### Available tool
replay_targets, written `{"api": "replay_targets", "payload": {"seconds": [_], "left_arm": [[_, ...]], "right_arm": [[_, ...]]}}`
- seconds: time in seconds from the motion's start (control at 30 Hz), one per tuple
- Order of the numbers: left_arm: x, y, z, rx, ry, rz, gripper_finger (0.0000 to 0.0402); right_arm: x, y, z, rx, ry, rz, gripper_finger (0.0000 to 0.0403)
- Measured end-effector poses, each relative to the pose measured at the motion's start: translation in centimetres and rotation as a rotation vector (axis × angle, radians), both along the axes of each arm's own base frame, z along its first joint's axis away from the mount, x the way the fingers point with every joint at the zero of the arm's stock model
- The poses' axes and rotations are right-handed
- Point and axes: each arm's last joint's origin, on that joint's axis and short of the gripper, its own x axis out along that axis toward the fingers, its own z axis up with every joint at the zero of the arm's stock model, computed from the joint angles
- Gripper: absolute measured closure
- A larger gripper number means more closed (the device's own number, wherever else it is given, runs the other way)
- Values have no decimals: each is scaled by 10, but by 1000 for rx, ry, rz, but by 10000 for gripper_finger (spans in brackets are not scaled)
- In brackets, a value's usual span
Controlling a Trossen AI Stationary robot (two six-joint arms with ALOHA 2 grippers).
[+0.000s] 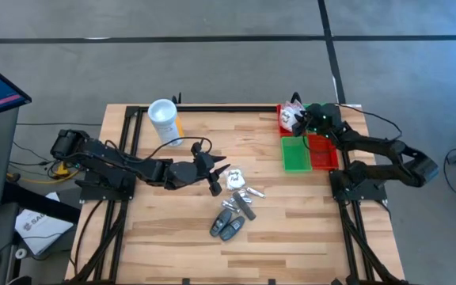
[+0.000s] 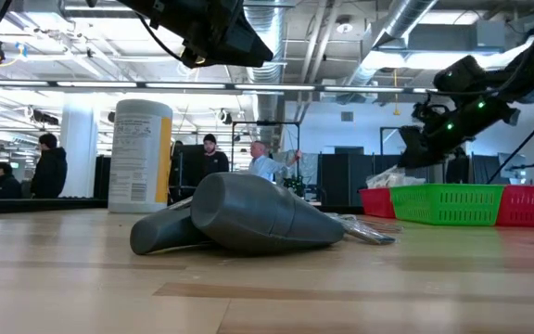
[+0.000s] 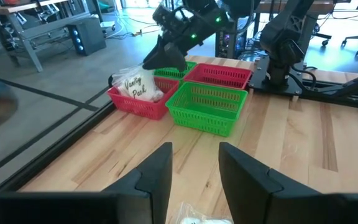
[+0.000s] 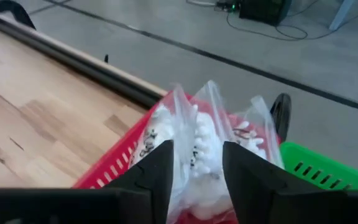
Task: Pick & Place Travel size toiletries
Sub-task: Put the white cotton pack into the top red bin
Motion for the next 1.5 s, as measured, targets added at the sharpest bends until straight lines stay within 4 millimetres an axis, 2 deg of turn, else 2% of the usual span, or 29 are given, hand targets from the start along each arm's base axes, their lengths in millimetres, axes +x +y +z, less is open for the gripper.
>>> {"api": "replay_targets", "payload": {"seconds": [0.33,0.6,0.97,1.23,1.5], "left_arm": [[0,-3,-4,-61,-1,-85,279],[-11,2,-34,-226,27,-85,279],[-27,21,-69,-507,-11,-35,279],[-37,23,-91,-655,-60,-24,279],[-25,19,-124,-798,-48,5,279]], "right_arm": [[-3,24,17,16,-9,51,297],[10,49,25,15,-40,191,298],[34,86,31,20,-84,431,298],[45,105,34,-3,-116,555,298],[48,114,35,-11,-123,604,298]]}}
